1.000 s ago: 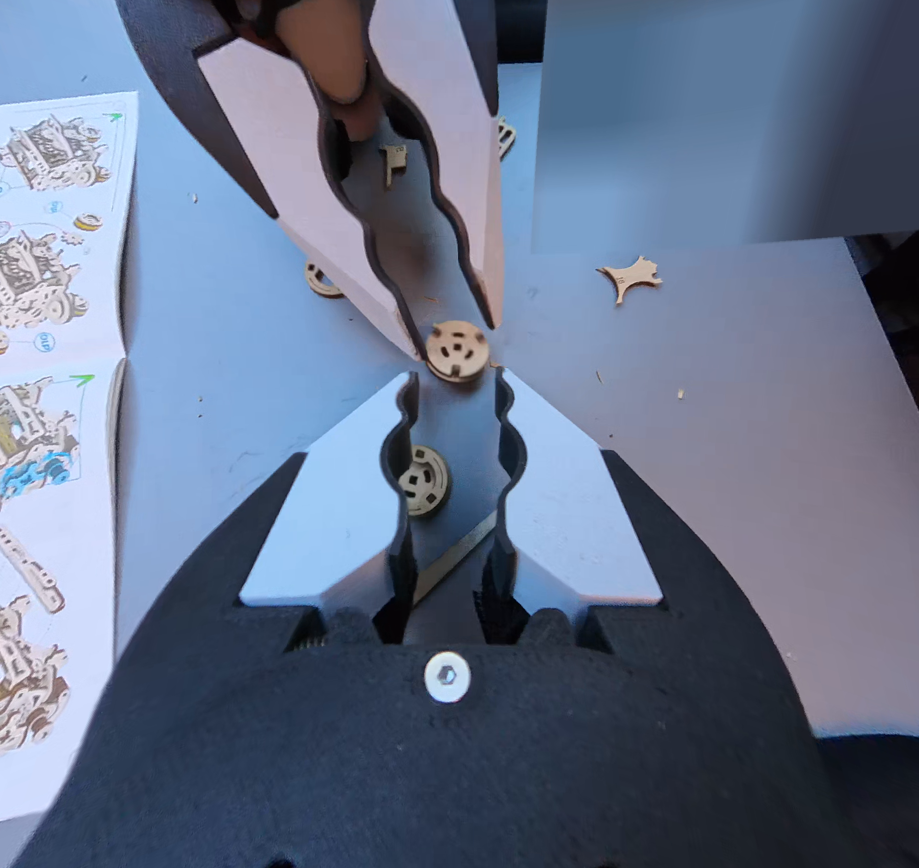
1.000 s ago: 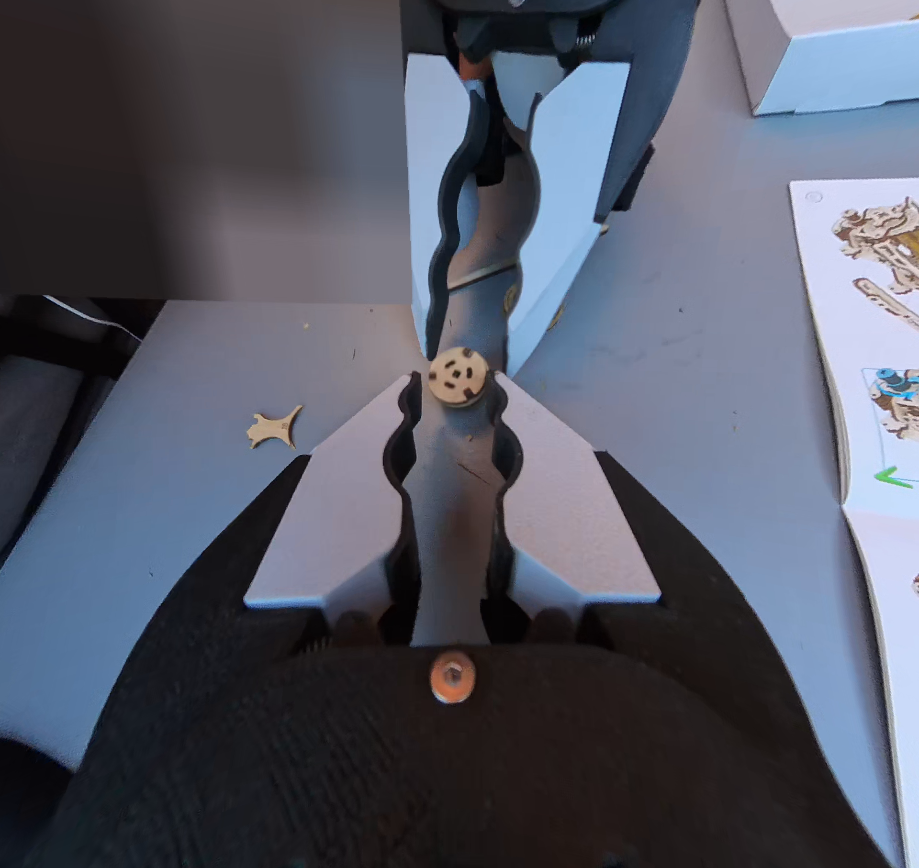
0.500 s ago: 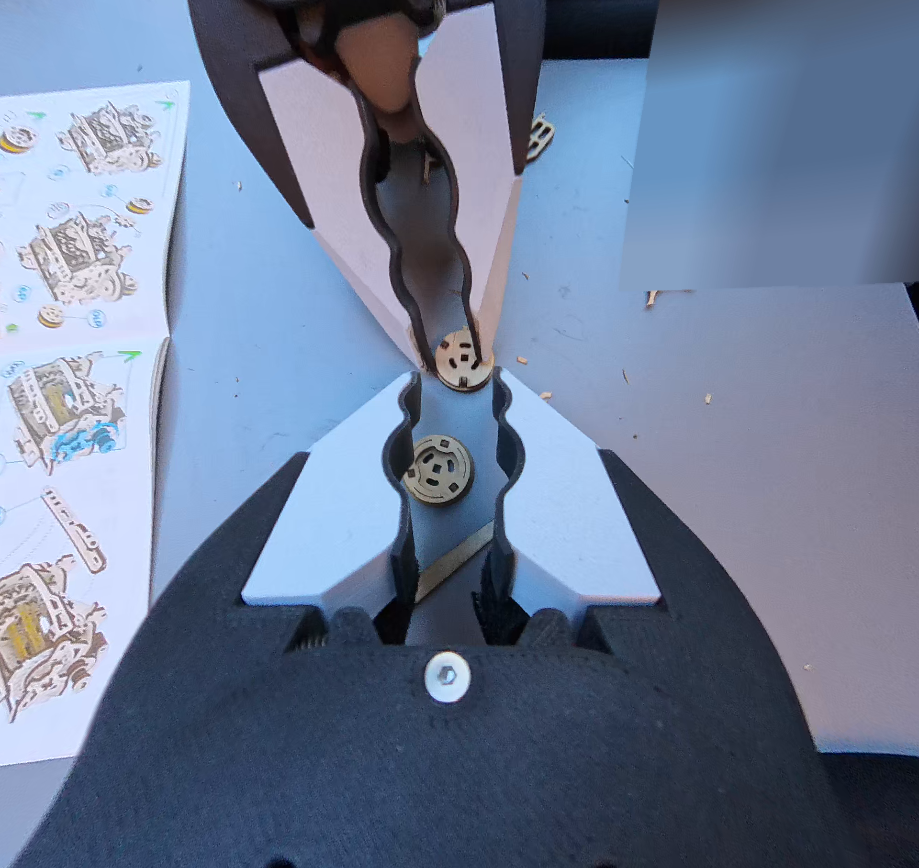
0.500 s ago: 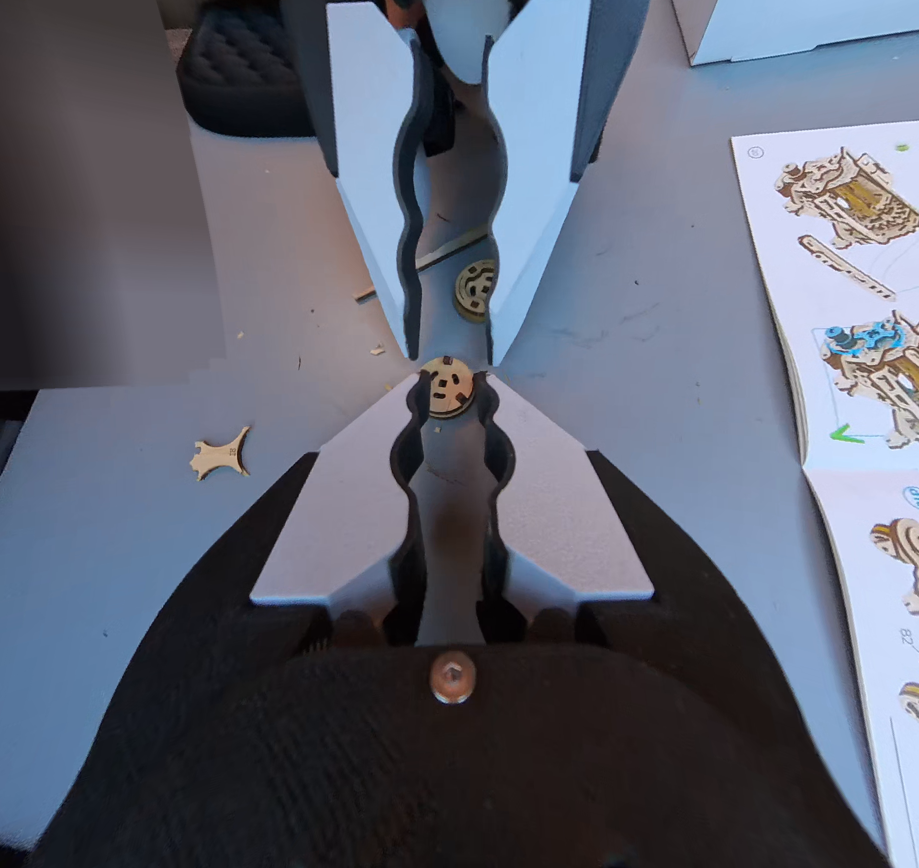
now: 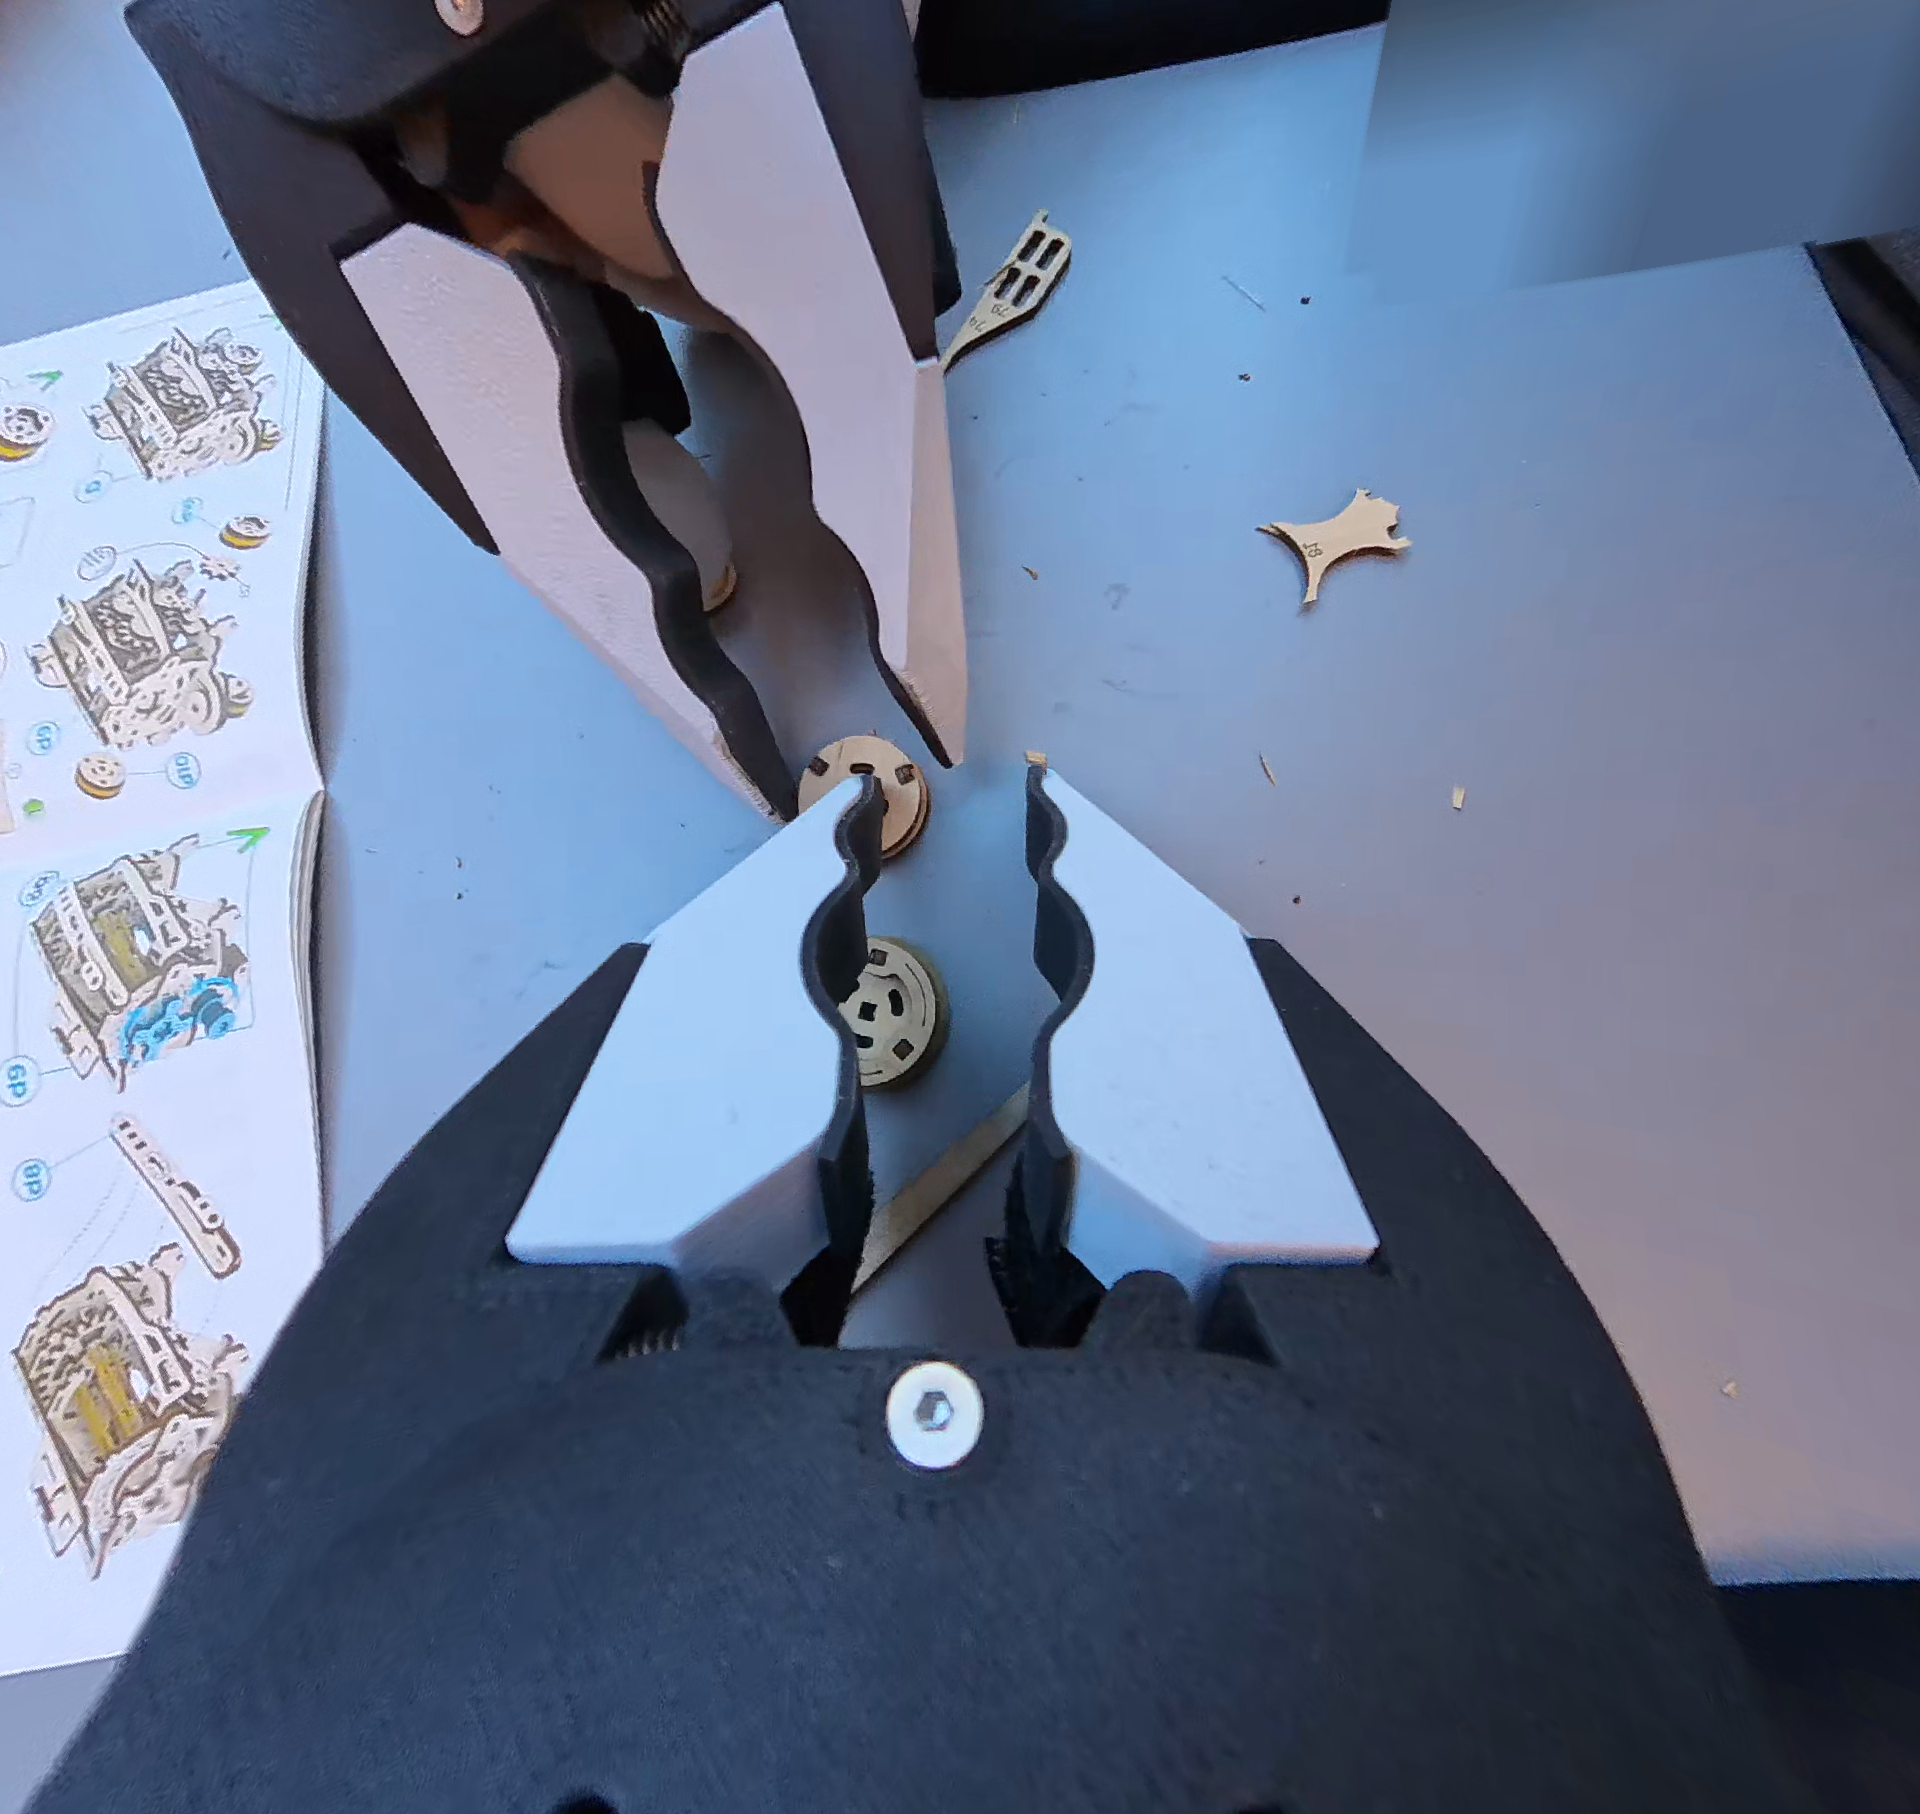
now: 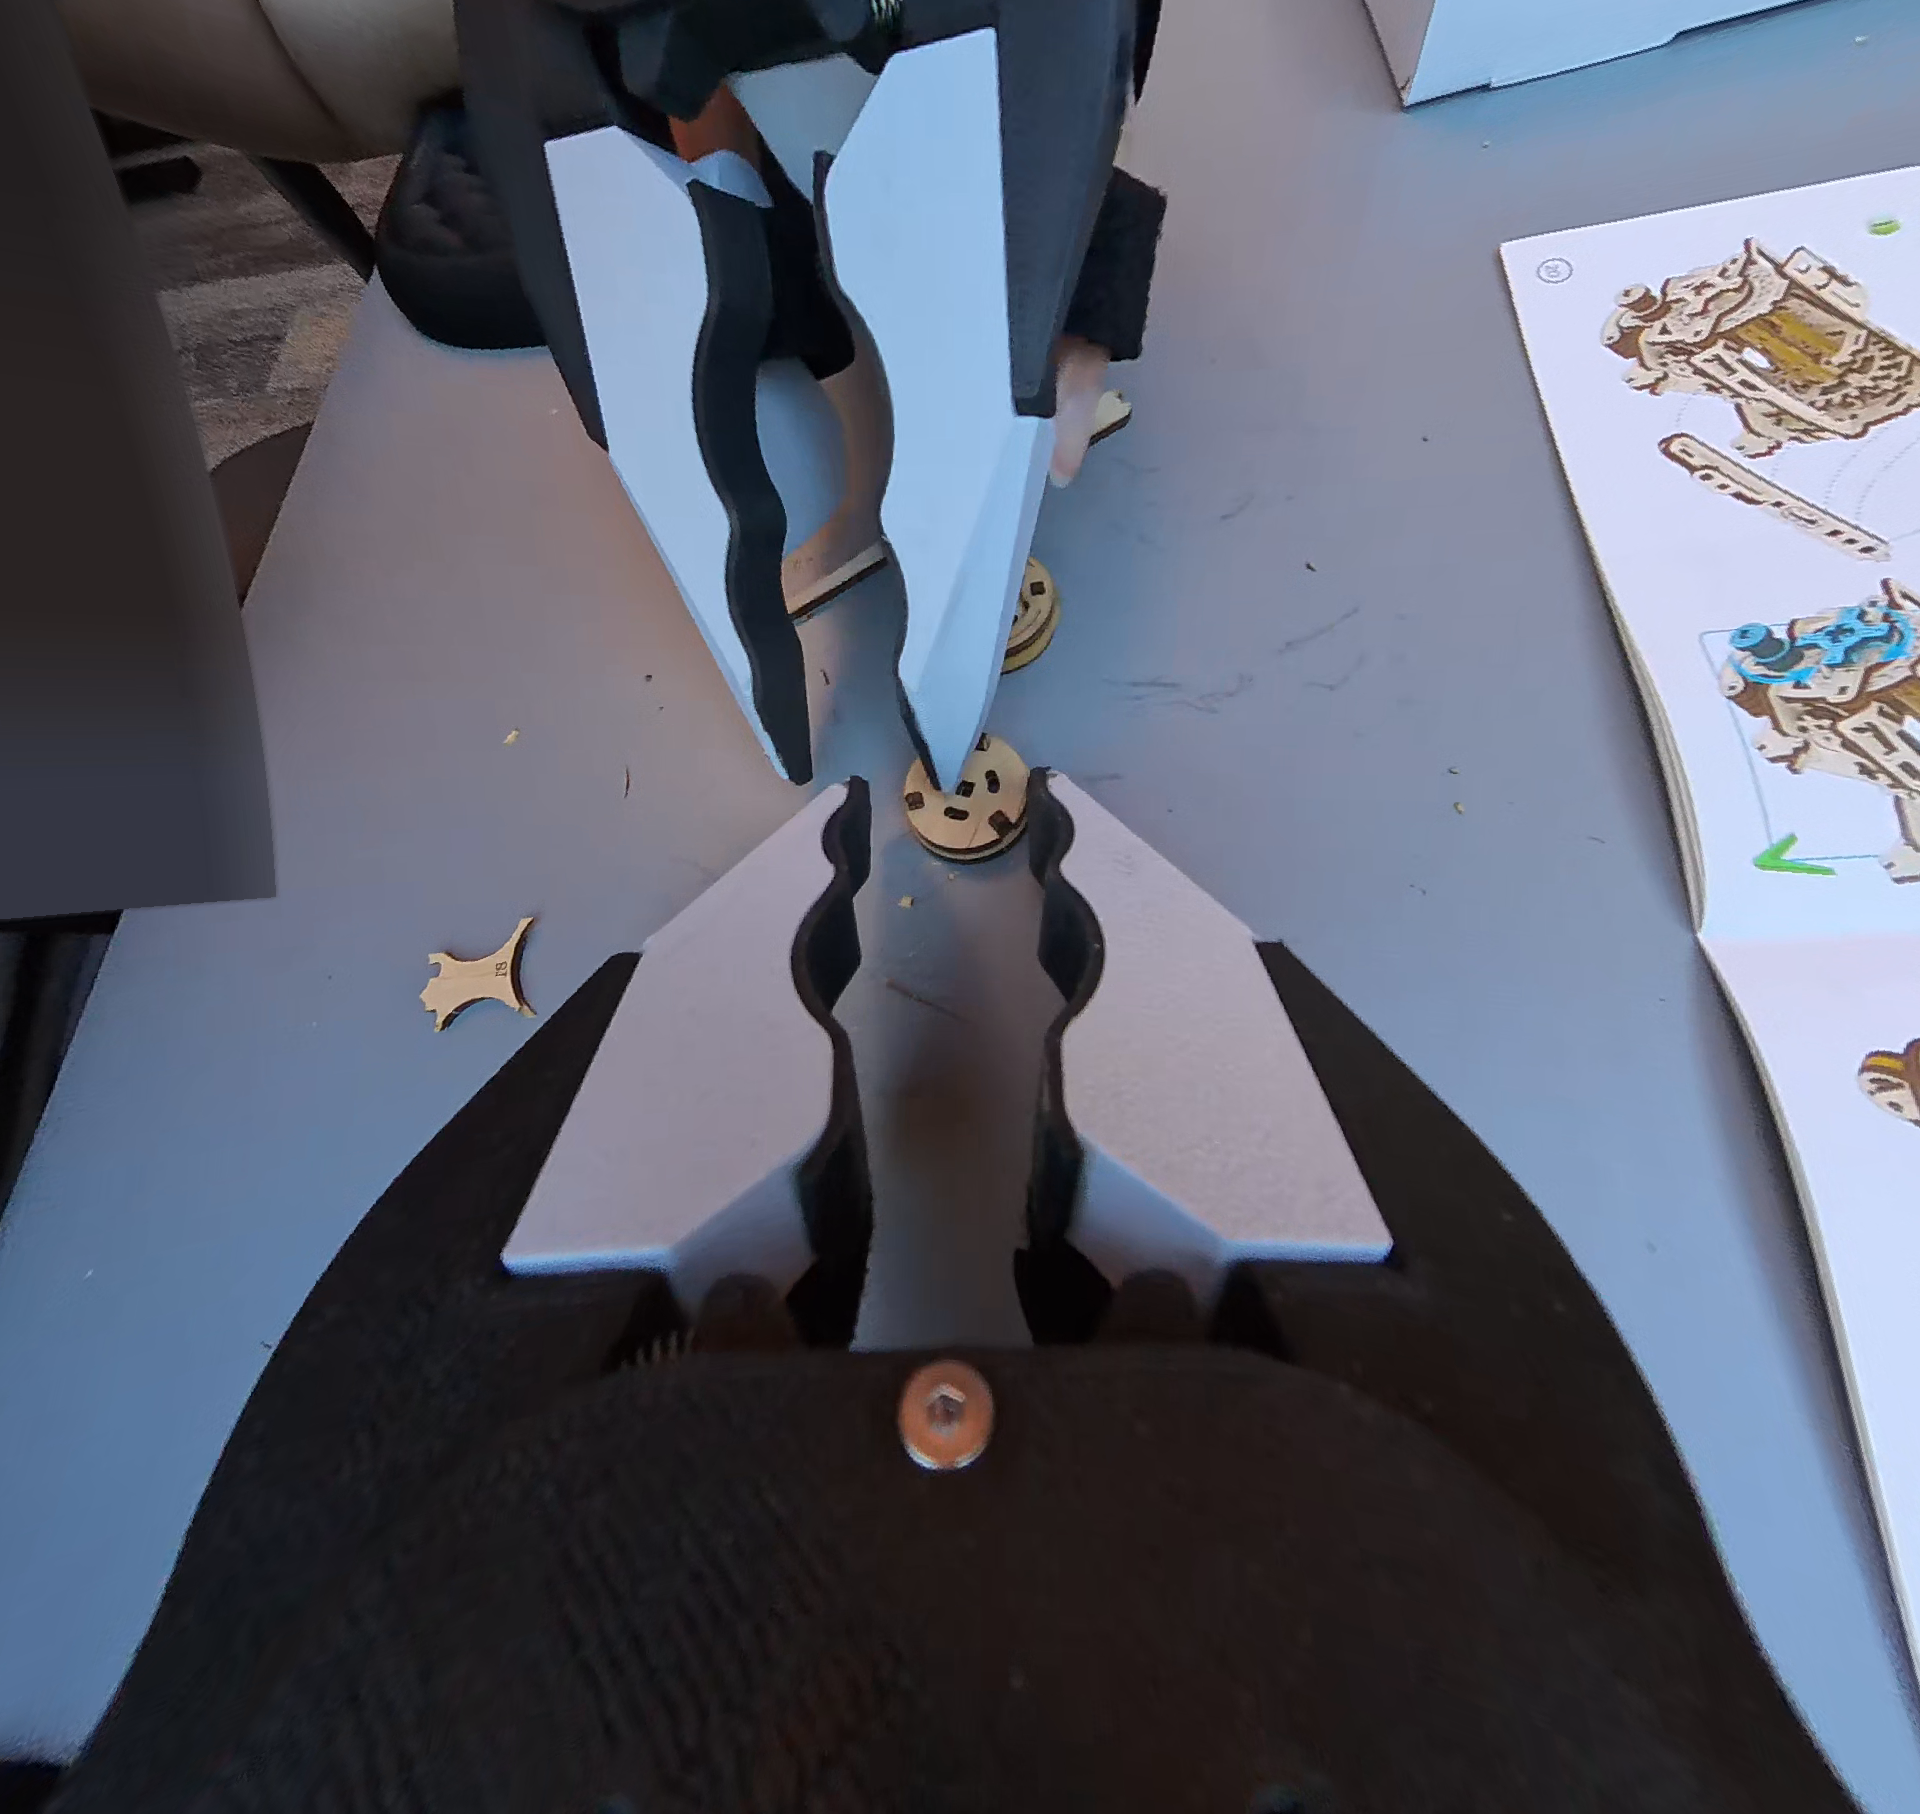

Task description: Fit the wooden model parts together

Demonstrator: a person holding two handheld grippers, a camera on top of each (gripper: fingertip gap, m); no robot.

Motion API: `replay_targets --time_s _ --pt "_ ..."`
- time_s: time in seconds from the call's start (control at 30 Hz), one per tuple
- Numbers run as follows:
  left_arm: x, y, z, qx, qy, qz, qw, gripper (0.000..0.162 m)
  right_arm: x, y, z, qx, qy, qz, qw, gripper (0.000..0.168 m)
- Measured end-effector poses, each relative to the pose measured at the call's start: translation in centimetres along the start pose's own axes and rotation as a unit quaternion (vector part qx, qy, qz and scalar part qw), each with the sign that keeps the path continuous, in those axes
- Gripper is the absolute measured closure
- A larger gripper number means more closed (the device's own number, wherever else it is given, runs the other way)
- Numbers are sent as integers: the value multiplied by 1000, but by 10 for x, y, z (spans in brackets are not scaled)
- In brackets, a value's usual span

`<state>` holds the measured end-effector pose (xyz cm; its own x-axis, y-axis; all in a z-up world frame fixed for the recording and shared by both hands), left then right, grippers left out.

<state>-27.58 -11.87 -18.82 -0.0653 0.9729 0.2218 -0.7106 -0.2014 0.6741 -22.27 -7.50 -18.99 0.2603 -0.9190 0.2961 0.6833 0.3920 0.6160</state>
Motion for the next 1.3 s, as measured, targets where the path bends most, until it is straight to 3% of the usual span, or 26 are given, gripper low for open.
replay_targets --time_s 0.27,0.37,0.5,0.67,1.1,1.3 --pt "-1 0 -2 -7 -15 18 1000 139 0 1 -2 7 -10 12 1000 132" --pt "-1 0 -2 -15 -8 11 1000 137 -2 10 6 -23 3 4 1000 132" --pt "1 10 6 -56 13 -2 998 131 3 14 9 -49 15 21 998 146" --pt "19 39 9 -128 55 23 990 136 6 4 4 -16 96 -20 995 166" --pt "7 14 -5 -46 24 1 999 140 4 -1 1 10 100 -39 994 168" --pt "9 12 -5 -44 33 5 998 140 6 -2 0 35 101 -59 993 167"
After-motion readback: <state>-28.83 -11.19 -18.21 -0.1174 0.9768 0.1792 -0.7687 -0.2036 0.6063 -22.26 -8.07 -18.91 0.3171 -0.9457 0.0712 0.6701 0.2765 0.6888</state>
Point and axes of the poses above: each gripper's, where its closed fingertips meet, y back along the fingers, z out of its top, x = y × z across the jaws, the point moved 5 cm from there along y, back along the fingers, and after that the axes turned 8 degrees about -y, right-handed, at the moved point
